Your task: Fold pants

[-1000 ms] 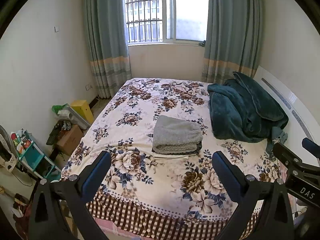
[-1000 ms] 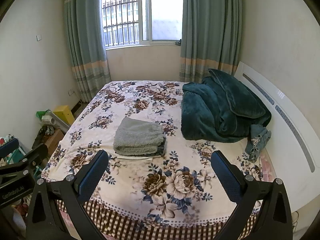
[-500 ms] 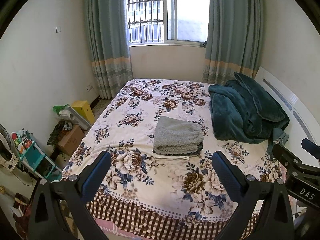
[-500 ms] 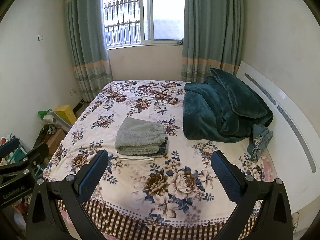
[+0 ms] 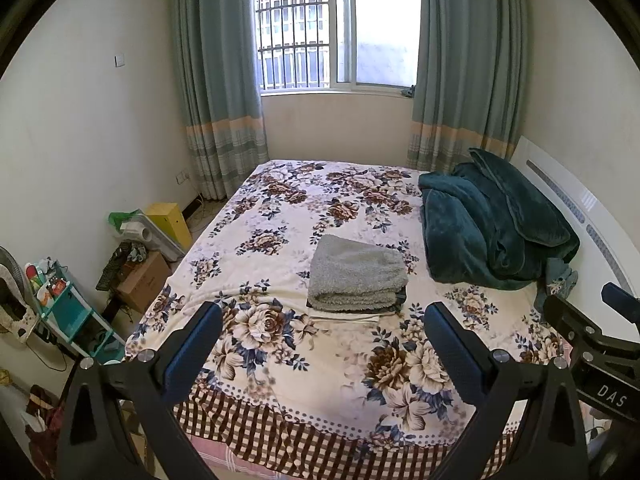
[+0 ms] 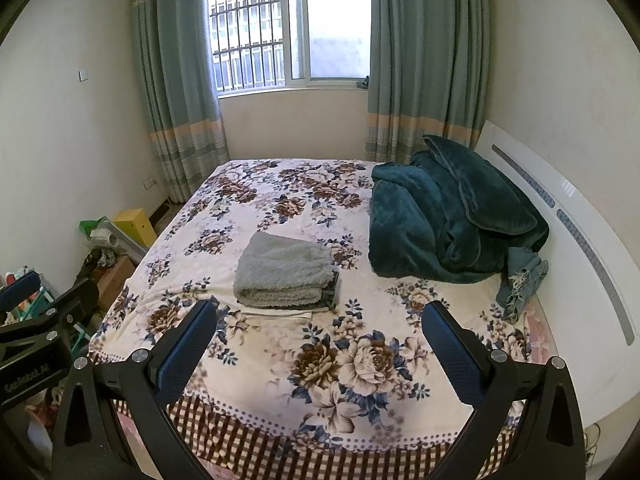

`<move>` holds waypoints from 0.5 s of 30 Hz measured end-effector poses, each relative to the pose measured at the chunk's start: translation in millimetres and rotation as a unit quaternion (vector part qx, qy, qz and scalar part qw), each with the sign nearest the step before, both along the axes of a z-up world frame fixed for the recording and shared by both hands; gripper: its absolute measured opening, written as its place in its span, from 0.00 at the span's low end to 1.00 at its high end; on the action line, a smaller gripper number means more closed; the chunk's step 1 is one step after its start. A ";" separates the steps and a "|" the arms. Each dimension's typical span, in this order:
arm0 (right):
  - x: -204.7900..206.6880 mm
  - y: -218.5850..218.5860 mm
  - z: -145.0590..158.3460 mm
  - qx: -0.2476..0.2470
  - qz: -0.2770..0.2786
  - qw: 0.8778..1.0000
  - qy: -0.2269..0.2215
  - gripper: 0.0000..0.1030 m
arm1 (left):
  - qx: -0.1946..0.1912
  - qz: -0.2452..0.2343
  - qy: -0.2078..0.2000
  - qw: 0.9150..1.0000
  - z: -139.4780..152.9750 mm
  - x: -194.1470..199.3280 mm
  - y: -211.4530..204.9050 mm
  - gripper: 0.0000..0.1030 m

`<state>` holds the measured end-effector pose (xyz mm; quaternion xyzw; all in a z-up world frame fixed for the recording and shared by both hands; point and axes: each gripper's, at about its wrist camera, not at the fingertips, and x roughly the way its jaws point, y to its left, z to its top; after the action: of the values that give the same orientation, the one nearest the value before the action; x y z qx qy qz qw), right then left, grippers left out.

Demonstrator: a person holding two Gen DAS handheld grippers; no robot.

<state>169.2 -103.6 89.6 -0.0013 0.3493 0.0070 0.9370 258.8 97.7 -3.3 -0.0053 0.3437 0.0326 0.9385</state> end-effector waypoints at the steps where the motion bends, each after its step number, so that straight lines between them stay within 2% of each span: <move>1: -0.3 -0.2 0.1 0.001 -0.001 1.000 0.000 1.00 | 0.000 0.002 0.000 1.000 1.3 0.1 -0.2 1.00; 15: -4.0 4.3 -2.3 0.001 0.002 1.000 0.000 1.00 | 0.002 0.010 -0.002 1.000 4.7 -2.7 1.9 1.00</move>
<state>165.3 -99.3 87.3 -0.0016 0.3490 0.0095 0.9371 256.1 99.7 1.3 -0.0073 0.3419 0.0430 0.9387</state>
